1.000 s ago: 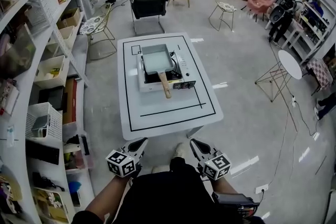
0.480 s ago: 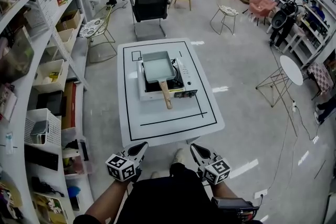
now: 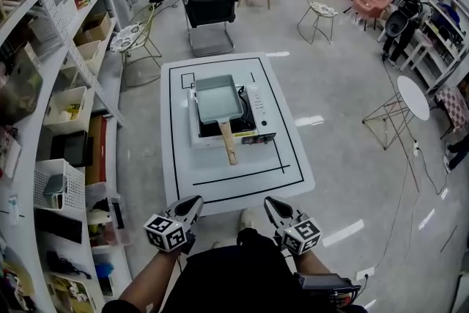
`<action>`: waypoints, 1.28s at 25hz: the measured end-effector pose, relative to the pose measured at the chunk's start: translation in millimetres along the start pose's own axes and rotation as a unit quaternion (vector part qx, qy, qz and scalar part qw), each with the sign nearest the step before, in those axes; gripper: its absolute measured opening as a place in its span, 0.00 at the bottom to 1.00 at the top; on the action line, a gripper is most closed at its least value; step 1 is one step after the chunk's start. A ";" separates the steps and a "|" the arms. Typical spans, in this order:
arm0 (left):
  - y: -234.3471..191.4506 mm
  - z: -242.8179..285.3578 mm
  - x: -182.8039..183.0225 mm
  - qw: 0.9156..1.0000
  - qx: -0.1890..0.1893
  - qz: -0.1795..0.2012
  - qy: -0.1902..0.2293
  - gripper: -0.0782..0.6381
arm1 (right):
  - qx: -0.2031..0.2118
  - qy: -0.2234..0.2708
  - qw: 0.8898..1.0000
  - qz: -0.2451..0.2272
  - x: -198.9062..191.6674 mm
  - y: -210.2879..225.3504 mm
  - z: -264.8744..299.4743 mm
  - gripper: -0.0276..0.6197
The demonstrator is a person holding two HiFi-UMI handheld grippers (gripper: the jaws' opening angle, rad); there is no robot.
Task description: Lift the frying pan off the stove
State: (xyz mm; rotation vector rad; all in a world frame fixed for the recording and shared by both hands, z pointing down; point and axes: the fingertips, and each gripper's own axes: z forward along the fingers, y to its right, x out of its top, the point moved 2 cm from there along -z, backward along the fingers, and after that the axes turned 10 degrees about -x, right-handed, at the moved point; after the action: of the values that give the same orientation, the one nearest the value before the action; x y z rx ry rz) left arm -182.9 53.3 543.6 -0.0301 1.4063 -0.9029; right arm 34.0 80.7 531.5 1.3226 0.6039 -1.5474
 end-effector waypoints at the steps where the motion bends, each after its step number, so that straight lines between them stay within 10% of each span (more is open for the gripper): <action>1: -2.4 3.5 2.2 1.000 0.003 -0.002 -0.002 0.12 | 0.002 -0.002 1.000 0.001 0.5 4.2 4.1 0.08; 32: -56.6 101.2 65.4 0.991 0.108 -0.050 0.054 0.12 | 0.110 -0.020 0.993 -0.046 48.7 119.3 111.7 0.08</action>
State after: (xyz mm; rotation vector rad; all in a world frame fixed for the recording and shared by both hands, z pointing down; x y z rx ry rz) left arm -133.2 -70.2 541.2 0.1145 1.4095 -1.1510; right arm 93.2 -78.8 543.4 1.4398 0.4862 -1.7519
